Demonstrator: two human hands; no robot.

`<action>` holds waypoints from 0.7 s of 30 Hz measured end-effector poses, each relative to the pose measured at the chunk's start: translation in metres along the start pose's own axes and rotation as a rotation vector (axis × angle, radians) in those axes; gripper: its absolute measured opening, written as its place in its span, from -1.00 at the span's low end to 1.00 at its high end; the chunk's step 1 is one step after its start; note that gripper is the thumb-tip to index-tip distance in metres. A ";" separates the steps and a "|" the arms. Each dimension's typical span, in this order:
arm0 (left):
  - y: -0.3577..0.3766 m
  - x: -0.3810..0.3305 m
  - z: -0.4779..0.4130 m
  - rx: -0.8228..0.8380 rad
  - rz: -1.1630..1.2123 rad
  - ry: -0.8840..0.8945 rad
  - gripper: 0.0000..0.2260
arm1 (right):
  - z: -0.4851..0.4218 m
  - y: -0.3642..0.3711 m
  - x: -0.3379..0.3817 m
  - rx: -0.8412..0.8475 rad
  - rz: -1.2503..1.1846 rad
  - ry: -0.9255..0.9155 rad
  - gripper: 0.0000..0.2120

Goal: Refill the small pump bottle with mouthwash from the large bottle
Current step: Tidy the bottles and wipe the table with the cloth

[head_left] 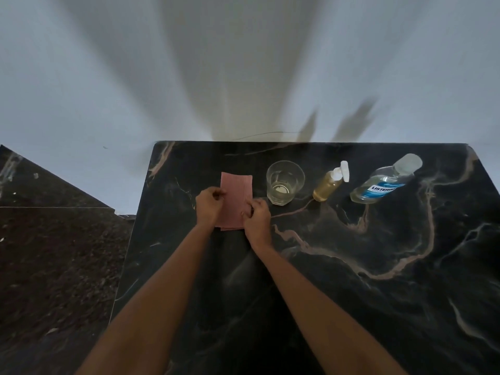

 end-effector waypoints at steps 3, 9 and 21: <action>0.005 0.004 -0.002 -0.003 -0.040 -0.003 -0.78 | 0.001 0.002 -0.002 0.029 0.073 -0.046 -0.66; 0.007 0.008 0.007 -0.059 -0.103 0.038 -0.78 | 0.009 0.000 0.000 -0.011 0.343 -0.168 -0.69; 0.011 -0.008 0.067 -0.026 -0.171 0.185 -0.75 | 0.036 -0.042 0.001 -0.079 0.355 -0.336 -0.78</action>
Point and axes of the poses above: each hand's wrist, its own z-axis away from the middle knuckle, its own y-axis out of the palm, x = y × z, the point moved 4 cm from there along -z, towards the middle knuckle, and after that the axes turned 6 degrees about -y, right-handed, at the moved point
